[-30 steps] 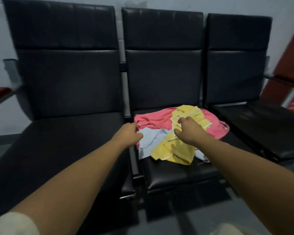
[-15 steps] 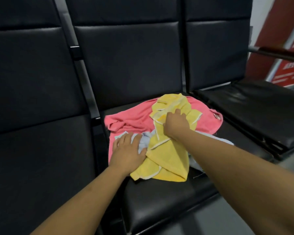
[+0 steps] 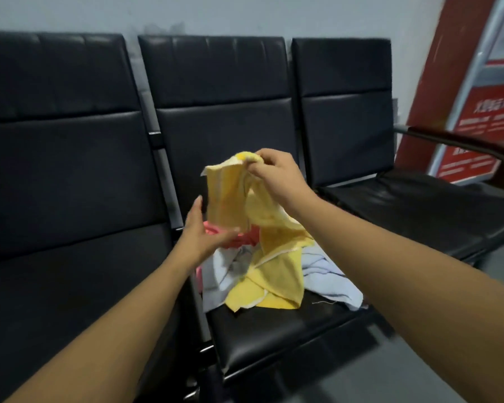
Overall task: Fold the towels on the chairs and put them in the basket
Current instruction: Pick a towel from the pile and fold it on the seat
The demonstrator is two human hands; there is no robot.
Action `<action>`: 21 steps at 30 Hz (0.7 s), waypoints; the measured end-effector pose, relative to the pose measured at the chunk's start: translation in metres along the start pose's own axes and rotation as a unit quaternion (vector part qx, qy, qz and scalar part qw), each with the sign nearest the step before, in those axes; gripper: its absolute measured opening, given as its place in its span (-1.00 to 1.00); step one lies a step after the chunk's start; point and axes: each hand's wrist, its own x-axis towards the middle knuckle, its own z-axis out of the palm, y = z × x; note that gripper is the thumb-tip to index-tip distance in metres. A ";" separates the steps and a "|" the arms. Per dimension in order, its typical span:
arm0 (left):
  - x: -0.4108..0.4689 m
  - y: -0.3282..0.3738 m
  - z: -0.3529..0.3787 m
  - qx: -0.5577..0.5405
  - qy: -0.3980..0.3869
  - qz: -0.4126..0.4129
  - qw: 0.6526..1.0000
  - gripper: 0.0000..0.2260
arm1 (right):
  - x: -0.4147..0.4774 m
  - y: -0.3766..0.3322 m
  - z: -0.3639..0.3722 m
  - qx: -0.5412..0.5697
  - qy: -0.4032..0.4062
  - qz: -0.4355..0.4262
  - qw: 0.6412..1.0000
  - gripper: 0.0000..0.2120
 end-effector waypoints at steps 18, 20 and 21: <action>-0.191 0.192 -0.178 -0.353 0.152 -0.061 0.921 -0.72 | -0.123 -0.174 0.054 0.238 -0.426 0.156 0.859 -0.38; -0.204 0.187 -0.194 -0.377 0.150 -0.089 0.910 -0.65 | -0.135 -0.179 0.069 0.248 -0.409 0.156 0.864 -0.47; -0.209 0.180 -0.200 -0.404 0.140 -0.102 0.898 -0.58 | -0.138 -0.184 0.075 0.270 -0.384 0.167 0.867 -0.52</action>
